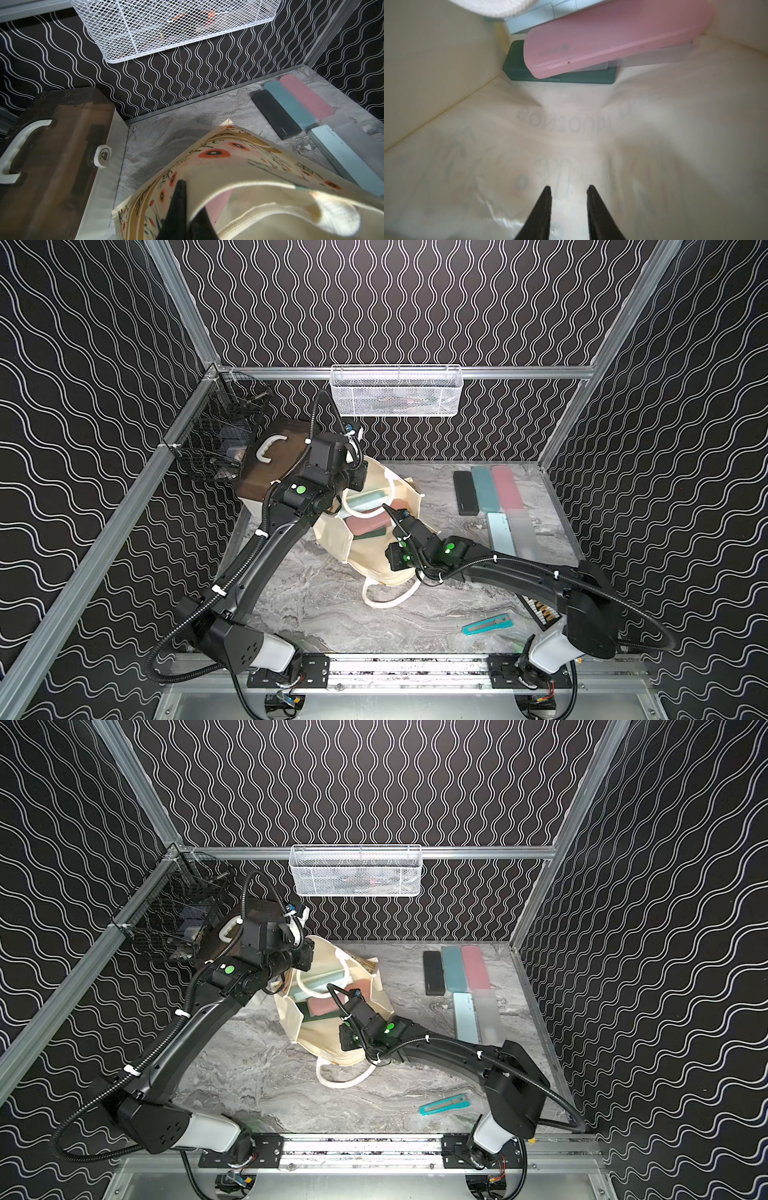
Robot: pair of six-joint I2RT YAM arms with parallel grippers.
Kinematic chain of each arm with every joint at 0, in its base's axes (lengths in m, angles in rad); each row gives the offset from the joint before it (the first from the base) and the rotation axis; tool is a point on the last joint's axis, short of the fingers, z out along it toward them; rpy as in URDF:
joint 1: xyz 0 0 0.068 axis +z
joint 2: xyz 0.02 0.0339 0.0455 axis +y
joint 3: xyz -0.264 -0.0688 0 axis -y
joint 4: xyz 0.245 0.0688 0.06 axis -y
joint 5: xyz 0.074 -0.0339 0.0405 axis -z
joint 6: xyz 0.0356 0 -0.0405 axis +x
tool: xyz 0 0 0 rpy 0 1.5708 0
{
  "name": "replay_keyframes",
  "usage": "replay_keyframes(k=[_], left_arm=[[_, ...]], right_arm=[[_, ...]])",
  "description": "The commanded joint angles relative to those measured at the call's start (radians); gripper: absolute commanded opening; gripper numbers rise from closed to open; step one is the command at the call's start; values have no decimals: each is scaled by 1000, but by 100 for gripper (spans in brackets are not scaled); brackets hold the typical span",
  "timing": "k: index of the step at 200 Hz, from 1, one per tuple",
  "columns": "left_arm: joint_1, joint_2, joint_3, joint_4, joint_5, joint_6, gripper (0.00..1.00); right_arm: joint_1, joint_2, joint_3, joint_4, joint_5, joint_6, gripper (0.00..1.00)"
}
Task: Take out the pencil case from the canvas bag
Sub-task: Pick up the pencil case from the canvas bag.
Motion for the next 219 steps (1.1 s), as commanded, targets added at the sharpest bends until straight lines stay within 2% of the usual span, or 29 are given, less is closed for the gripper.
replay_keyframes(k=[1,32,61,87,104,135,165,219], left_arm=[[-1,-25,-4,91,37,-30,0],[1,-45,-16,87,47,-43,0],[0,-51,-13,77,57,-48,0],[0,-57,-18,71,55,-47,0],[0,-65,-20,70,53,-45,0],[0,-80,-33,73,50,-54,0],[0,-95,-40,67,49,-65,0],[0,-119,-58,47,21,-93,0]], right_arm=[[1,38,15,42,27,20,29],[0,74,11,96,114,28,22],[-2,91,19,144,195,13,23],[0,95,-9,253,197,-79,26],[-2,103,-11,274,183,-85,26],[-3,110,-13,274,143,-36,28],[-4,145,-1,223,156,23,21],[-29,180,-20,188,141,103,18]])
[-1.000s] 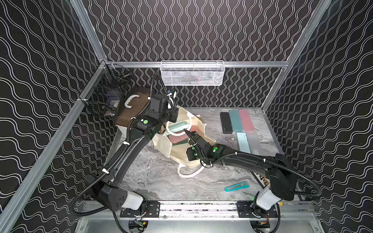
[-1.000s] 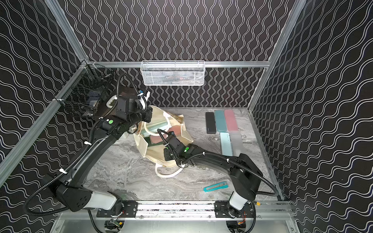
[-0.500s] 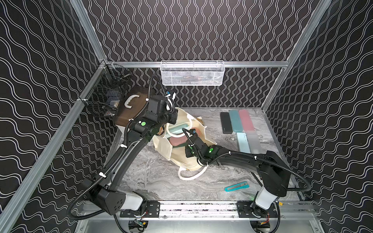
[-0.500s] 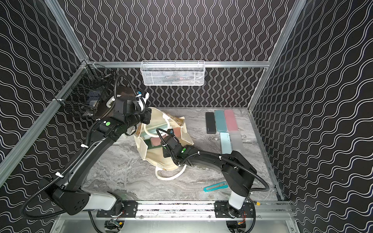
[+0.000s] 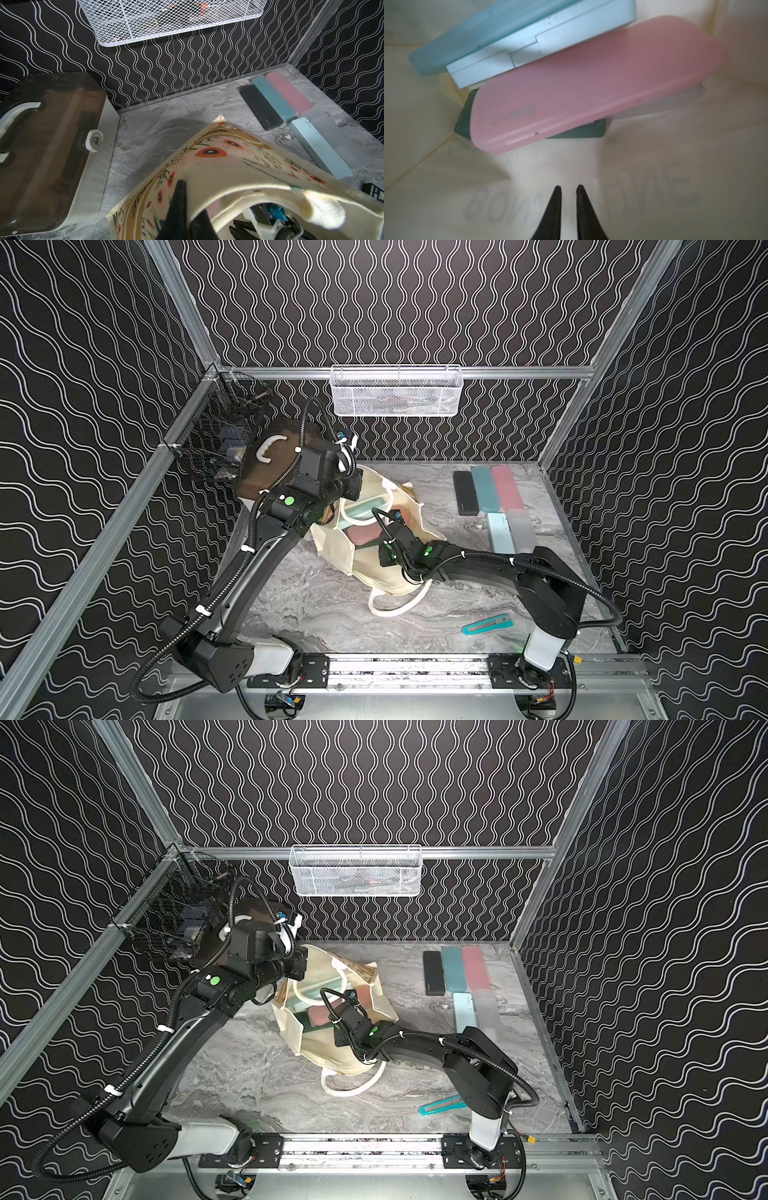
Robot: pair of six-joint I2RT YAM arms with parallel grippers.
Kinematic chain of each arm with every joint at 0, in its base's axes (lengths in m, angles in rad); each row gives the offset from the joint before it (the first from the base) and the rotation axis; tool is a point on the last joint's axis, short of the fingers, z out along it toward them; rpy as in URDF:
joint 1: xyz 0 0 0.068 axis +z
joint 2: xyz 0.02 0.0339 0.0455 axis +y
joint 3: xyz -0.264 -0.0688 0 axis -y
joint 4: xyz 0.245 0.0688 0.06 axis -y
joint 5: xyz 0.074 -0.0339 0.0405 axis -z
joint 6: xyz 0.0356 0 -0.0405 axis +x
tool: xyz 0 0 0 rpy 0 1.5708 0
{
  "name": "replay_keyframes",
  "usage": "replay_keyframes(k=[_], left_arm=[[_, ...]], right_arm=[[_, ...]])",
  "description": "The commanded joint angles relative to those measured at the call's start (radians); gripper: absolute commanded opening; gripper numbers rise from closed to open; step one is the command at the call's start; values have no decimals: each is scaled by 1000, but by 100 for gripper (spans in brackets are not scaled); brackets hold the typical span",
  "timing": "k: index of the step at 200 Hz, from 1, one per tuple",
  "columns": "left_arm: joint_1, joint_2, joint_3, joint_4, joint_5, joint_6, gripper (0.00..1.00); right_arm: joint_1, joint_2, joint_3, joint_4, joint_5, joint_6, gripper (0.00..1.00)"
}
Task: Take out the pencil case from the canvas bag
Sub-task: Pick up the pencil case from the canvas bag.
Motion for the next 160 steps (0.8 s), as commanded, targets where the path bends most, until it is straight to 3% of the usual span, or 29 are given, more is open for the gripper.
replay_keyframes(k=[1,26,81,121,160], left_arm=[[0,-28,-3,100,-18,-32,0],[0,-45,-19,101,3,-44,0],[0,-157,-171,200,202,-13,0],[0,-207,-244,231,279,-14,0],[1,-221,-265,224,309,-8,0]], right_arm=[[-21,10,-4,-30,-10,82,18],[-75,20,1,-50,-82,175,20],[-184,-1,-20,-15,-175,366,29],[-247,-6,-32,100,-249,454,33],[-260,-1,-27,164,-248,541,46]])
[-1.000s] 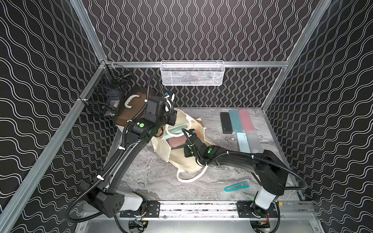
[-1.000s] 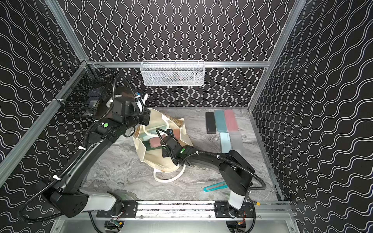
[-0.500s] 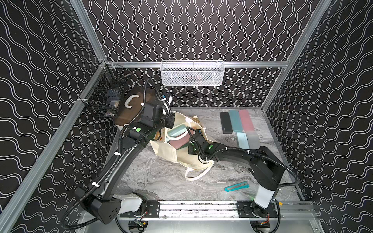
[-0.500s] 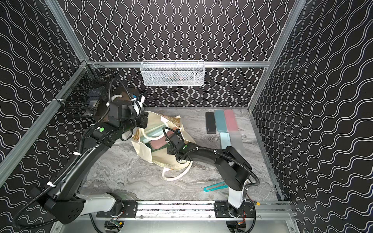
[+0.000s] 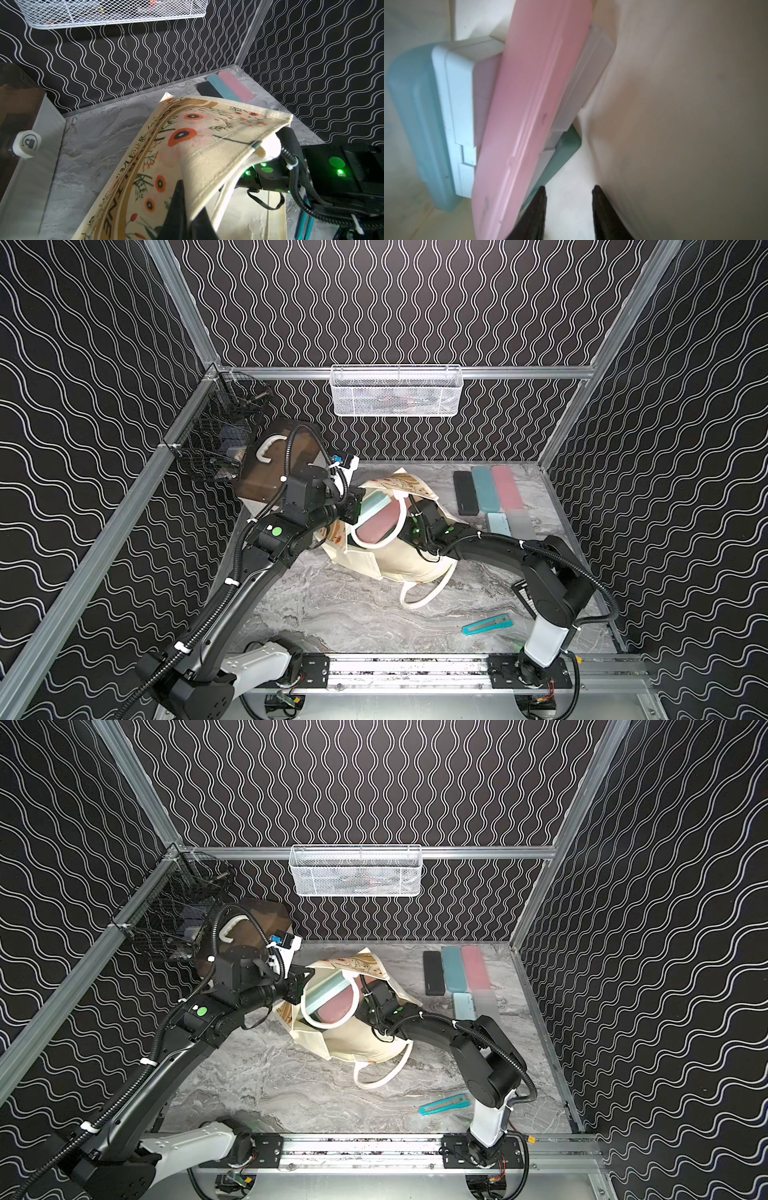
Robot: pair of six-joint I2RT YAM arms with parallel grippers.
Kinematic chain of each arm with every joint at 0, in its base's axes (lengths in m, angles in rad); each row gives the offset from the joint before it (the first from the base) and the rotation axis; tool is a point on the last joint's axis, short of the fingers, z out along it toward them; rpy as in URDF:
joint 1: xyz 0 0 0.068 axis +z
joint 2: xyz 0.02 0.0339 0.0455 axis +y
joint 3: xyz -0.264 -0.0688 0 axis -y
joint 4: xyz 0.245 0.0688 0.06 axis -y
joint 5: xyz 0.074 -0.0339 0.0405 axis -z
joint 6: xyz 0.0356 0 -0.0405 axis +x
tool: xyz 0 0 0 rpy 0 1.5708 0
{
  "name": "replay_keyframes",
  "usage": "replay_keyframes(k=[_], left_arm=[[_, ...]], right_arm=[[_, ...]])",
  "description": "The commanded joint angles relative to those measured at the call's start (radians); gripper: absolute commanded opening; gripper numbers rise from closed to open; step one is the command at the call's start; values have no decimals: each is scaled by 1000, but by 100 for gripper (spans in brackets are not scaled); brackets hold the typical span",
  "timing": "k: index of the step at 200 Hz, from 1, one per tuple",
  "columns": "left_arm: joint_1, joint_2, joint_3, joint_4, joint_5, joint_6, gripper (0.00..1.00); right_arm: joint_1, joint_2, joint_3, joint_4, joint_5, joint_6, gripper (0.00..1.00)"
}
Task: Take out the pencil case from the canvas bag
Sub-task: Pick up the pencil case from the canvas bag.
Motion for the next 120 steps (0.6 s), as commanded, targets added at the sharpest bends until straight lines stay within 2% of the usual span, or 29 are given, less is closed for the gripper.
replay_keyframes(k=[1,64,94,120], left_arm=[[1,-21,-4,92,45,14,0],[1,-38,-36,101,119,19,0],[1,-48,-45,94,124,26,0],[1,-53,-48,93,128,32,0]], right_arm=[[-10,-3,-2,85,12,115,47],[-25,51,14,157,29,209,66],[-30,63,10,221,12,201,77],[-30,63,-4,281,-5,186,81]])
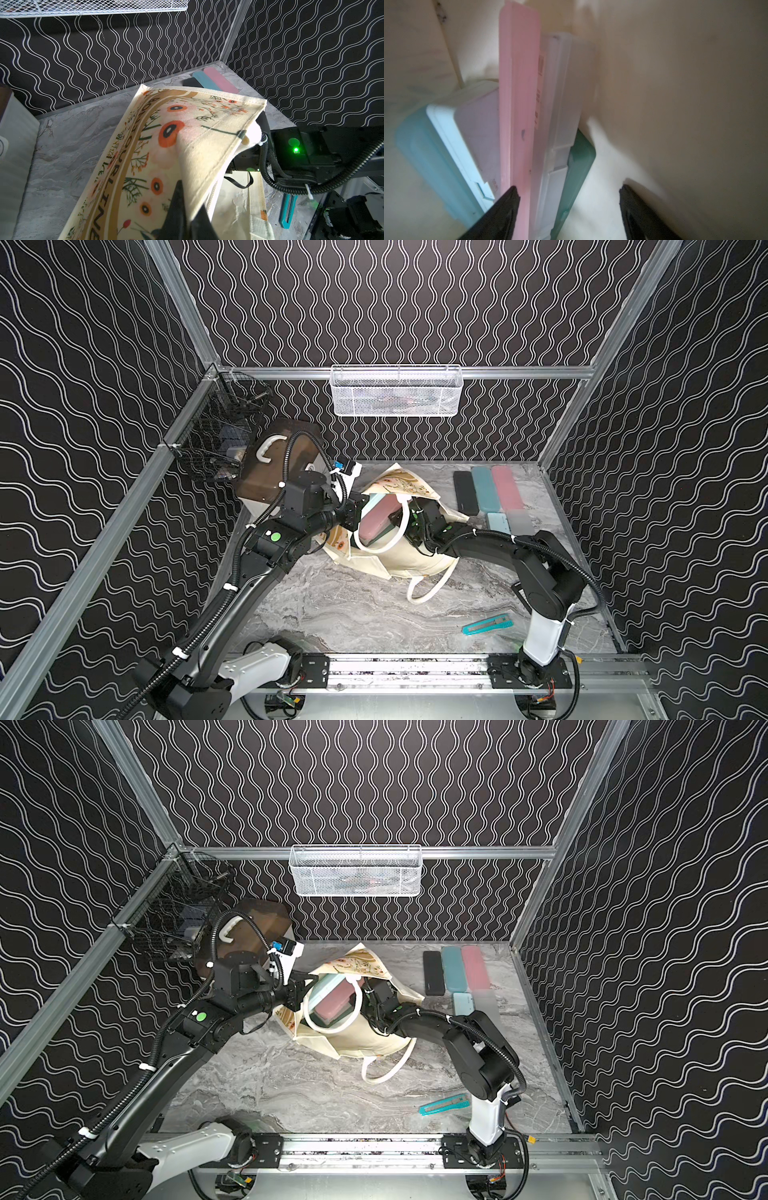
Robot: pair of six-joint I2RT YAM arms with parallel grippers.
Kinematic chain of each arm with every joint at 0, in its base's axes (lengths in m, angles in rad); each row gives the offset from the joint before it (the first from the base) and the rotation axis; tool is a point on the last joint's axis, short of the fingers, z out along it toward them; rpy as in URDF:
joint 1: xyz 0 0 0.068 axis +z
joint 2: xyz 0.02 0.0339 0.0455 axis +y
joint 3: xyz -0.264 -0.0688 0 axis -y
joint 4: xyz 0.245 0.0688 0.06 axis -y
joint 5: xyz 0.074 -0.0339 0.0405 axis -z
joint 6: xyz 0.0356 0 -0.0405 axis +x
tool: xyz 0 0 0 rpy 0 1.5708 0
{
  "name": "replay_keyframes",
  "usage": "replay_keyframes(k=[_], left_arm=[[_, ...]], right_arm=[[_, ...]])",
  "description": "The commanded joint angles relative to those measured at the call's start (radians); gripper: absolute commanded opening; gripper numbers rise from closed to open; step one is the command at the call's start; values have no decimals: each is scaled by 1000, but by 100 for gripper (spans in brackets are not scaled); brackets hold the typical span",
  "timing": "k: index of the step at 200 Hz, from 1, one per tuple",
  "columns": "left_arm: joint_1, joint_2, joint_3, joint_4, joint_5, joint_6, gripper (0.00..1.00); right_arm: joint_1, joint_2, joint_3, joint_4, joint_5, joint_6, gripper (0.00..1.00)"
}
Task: Take out the pencil case from the canvas bag
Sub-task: Pick up the pencil case from the canvas bag.
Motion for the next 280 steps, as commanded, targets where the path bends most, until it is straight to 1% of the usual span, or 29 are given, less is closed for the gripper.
replay_keyframes(k=[1,9,16,35,53,83,117,124,130,141,166,184,197,205,220,246,280], left_arm=[[0,-18,-1,80,42,29,0],[1,-20,-2,80,47,29,0],[1,-19,-2,79,51,29,0],[0,-20,-6,81,57,28,0],[1,-23,-8,81,57,28,0],[1,-24,-5,79,66,31,0],[1,-26,-5,85,95,31,0],[1,-27,-6,87,105,31,0],[1,-25,-7,90,115,31,0],[0,-25,-6,94,134,31,0],[1,-23,-8,99,162,31,0],[0,-20,-5,98,174,34,0],[0,-20,-7,100,178,34,0],[1,-18,-8,101,178,33,0],[0,-17,-7,100,179,33,0],[0,-21,-6,92,166,42,0],[0,-26,-8,75,132,57,0]], right_arm=[[-5,4,-9,112,14,12,81],[-5,6,-8,117,9,6,81],[-5,9,-1,104,9,4,78],[-5,19,23,32,25,6,66],[-7,26,35,-11,40,6,57],[-10,44,55,-56,48,3,49],[-14,77,87,-86,44,-1,49],[-15,86,97,-93,41,-4,52],[-16,93,102,-94,38,-7,58],[-18,101,106,-83,34,-14,63],[-21,111,104,-47,19,-26,65],[-24,120,99,-3,-7,-44,70],[-24,129,106,-7,-17,-52,70],[-24,134,115,-32,-13,-52,68],[-24,141,126,-78,1,-46,61],[-26,138,116,-89,8,-45,50],[-26,95,111,-96,16,-72,41]])
